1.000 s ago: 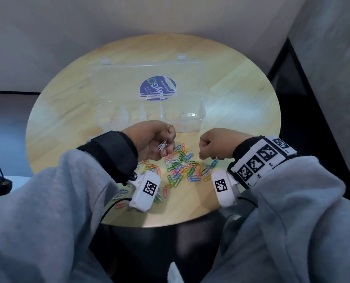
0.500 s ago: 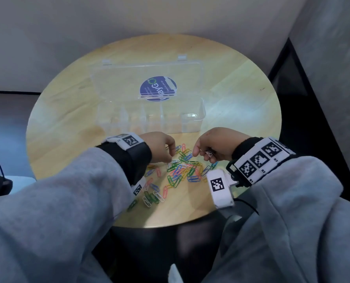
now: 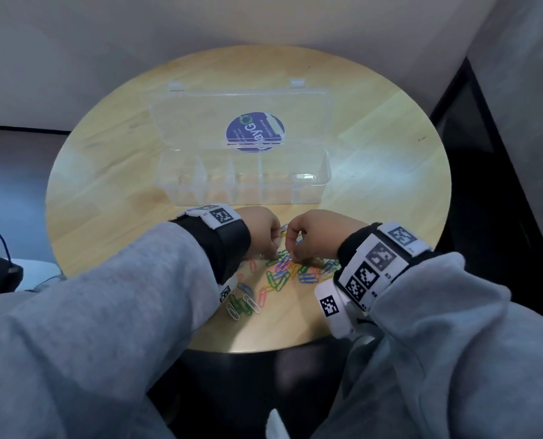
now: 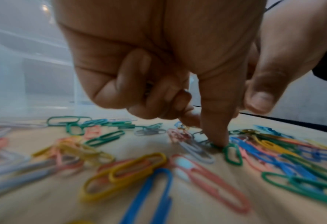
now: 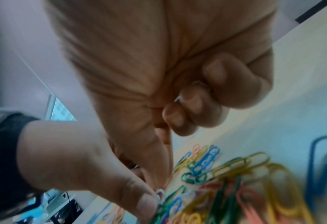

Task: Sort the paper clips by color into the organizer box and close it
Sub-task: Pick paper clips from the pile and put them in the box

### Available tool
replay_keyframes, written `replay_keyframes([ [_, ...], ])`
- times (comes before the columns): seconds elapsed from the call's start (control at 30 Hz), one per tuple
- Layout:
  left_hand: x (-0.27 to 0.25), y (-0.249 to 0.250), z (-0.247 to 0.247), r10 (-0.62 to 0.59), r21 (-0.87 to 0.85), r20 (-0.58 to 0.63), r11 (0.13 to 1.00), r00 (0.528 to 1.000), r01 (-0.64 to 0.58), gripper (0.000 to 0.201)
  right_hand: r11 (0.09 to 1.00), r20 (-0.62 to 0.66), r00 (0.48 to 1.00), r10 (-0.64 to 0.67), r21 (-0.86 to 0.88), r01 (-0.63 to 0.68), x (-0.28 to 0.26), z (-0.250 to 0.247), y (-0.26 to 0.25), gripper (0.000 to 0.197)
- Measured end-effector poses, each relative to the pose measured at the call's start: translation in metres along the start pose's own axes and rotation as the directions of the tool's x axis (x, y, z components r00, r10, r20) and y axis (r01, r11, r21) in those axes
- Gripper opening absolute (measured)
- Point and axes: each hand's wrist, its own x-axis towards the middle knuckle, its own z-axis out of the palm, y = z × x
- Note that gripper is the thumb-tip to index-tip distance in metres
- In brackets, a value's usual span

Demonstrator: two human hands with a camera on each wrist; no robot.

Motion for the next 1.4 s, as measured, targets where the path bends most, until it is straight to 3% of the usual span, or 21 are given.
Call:
replay_keyframes([
  [0.17, -0.010, -0.014, -0.010, -0.023, -0.174, -0.028, 0.985, 0.999, 0.017, 0.023, 0.995, 0.023, 0.999, 0.042, -0.091, -0.040, 0.007, 0.008, -0.004, 0.016],
  [0.23, -0.015, -0.022, -0.015, -0.049, -0.323, -0.008, 0.945, 0.999, 0.044, 0.026, 0.992, 0.028, 0.999, 0.041, -0.122, -0.037, 0.009, 0.010, -0.005, 0.012],
  [0.33, -0.020, -0.030, -0.017, -0.070, -0.640, 0.036, 0.764, 0.997, 0.077, 0.032, 0.984, 0.039, 0.998, 0.041, -0.175, -0.034, 0.012, 0.012, -0.007, 0.007],
  [0.4, -0.023, -0.032, -0.016, -0.073, -0.760, 0.033, 0.646, 0.997, 0.073, 0.038, 0.980, 0.038, 0.998, 0.056, -0.192, -0.048, 0.014, 0.013, -0.008, 0.006],
  [0.57, -0.023, -0.030, -0.014, -0.089, -0.807, 0.050, 0.584, 0.995, 0.092, 0.033, 0.975, 0.060, 0.995, 0.076, -0.215, -0.061, 0.014, 0.014, -0.009, 0.005],
  [0.73, -0.023, -0.026, -0.012, -0.119, -0.809, 0.130, 0.561, 0.984, 0.175, 0.032, 0.996, 0.083, 0.995, 0.063, -0.070, -0.057, 0.006, 0.007, -0.004, 0.018],
  [0.87, -0.024, -0.020, -0.012, -0.114, -0.755, 0.204, 0.613, 0.972, 0.231, 0.029, 0.992, 0.050, 0.998, 0.040, 0.121, -0.045, -0.004, -0.010, 0.006, 0.013],
  [0.93, -0.025, -0.016, -0.013, -0.106, -0.633, 0.167, 0.751, 0.980, 0.189, 0.021, 0.978, 0.051, 0.996, 0.076, 0.190, -0.084, -0.008, -0.017, 0.013, 0.011],
  [1.0, -0.023, -0.016, -0.010, -0.071, -0.346, 0.055, 0.934, 0.996, 0.086, 0.017, 0.954, 0.064, 0.992, 0.105, 0.275, -0.118, -0.012, -0.020, 0.021, 0.011],
  [1.03, -0.023, -0.015, -0.009, -0.055, -0.175, 0.002, 0.983, 0.998, 0.054, 0.021, 0.941, 0.069, 0.991, 0.111, 0.312, -0.127, -0.013, -0.021, 0.024, 0.014],
  [1.1, -0.023, -0.014, -0.005, -0.040, 0.022, -0.027, 0.999, 0.999, 0.040, 0.029, 0.920, 0.073, 0.990, 0.120, 0.367, -0.138, -0.017, -0.021, 0.031, 0.016],
  [1.23, -0.016, -0.012, -0.001, -0.003, 0.163, 0.006, 0.987, 1.000, 0.003, 0.036, 0.872, 0.085, 0.985, 0.153, 0.456, -0.175, -0.023, -0.020, 0.041, 0.023],
  [1.4, -0.013, -0.010, 0.000, 0.049, 0.253, 0.004, 0.966, 0.999, -0.048, 0.019, 0.816, 0.107, 0.980, 0.168, 0.542, -0.199, -0.028, -0.018, 0.043, 0.030],
])
